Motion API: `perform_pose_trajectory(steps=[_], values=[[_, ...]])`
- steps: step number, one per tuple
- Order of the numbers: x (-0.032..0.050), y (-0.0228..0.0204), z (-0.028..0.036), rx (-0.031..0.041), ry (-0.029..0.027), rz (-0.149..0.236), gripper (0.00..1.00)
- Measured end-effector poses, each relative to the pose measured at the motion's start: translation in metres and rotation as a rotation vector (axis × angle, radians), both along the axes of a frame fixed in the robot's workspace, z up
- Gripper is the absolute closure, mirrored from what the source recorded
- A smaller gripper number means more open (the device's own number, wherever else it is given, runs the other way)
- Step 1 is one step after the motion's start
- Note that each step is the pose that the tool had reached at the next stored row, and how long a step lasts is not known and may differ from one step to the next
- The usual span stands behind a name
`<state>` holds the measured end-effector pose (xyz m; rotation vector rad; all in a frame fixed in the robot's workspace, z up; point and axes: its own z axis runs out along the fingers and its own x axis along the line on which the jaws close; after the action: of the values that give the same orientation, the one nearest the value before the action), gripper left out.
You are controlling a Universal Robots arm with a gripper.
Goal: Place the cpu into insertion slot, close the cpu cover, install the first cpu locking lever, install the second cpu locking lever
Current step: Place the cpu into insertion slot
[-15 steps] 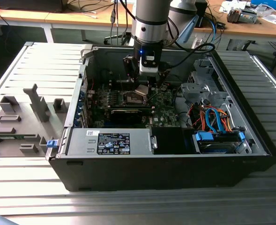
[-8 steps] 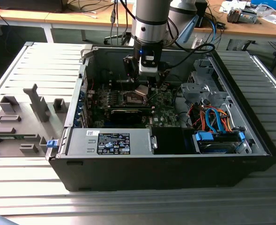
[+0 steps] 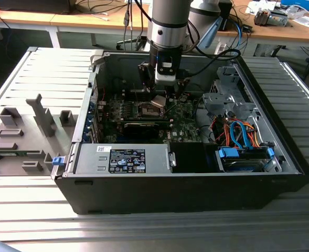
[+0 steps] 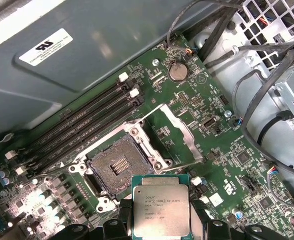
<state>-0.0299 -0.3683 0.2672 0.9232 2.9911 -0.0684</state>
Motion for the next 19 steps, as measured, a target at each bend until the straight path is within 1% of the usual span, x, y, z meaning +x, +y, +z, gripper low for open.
perform_pose_trajectory(steps=[14,19], values=[[0.0000,0.0000,-0.0001,-0.0079,0.0000,-0.027,0.46],[0.0000,0.0000,-0.0002,-0.0139,0.0000,-0.046,0.46]])
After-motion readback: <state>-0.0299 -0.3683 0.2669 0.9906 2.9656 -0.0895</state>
